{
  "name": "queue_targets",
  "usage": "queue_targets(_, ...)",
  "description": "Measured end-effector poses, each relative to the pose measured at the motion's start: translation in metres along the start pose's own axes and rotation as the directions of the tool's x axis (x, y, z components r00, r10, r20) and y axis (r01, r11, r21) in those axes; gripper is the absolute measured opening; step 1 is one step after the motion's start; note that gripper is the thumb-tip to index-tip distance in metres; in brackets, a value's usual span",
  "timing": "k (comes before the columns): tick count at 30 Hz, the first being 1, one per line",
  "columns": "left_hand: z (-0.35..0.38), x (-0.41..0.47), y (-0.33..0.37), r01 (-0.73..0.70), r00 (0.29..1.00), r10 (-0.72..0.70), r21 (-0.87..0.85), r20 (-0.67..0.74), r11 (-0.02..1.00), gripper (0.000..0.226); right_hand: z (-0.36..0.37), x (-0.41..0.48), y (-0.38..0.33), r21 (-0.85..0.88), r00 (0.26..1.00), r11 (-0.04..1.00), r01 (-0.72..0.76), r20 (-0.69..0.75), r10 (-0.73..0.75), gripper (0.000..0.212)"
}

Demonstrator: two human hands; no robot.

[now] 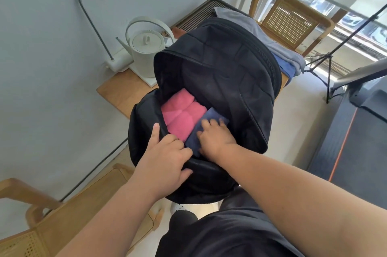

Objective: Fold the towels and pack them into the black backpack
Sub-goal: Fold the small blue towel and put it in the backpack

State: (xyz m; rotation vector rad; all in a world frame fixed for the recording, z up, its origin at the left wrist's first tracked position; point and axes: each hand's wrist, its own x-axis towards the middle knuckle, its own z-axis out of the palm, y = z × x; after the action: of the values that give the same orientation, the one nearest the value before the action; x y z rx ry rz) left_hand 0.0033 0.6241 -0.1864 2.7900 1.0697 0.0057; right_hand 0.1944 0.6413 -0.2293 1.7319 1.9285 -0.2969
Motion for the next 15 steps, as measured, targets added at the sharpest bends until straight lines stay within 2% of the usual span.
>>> queue_targets(2, -0.001, 0.001, 0.0, -0.007, 1.0, 0.007, -0.003, 0.004, 1.0, 0.03, 0.014, 0.006, 0.003, -0.033, 0.984, 0.999, -0.012, 0.175, 0.017, 0.081)
queue_targets(5, -0.002, 0.001, 0.0, -0.001, 1.0, 0.001, 0.001, 0.017, 1.0, 0.031, 0.023, 0.012, 0.007, -0.092, 0.941, 0.996, 0.0, 0.338, 0.032, 0.089)
queue_targets(12, -0.007, 0.003, 0.0, 0.017, 0.999, -0.018, 0.02, 0.032, 1.0, 0.036, 0.026, 0.016, 0.017, -0.082, 0.93, 0.996, 0.039, 0.366, -0.006, 0.092)
queue_targets(15, -0.009, 0.002, 0.002, 0.042, 0.999, -0.042, -0.052, -0.007, 0.998, 0.05, 0.007, 0.006, 0.015, 0.032, 0.938, 0.999, 0.039, 0.343, -0.047, 0.084)
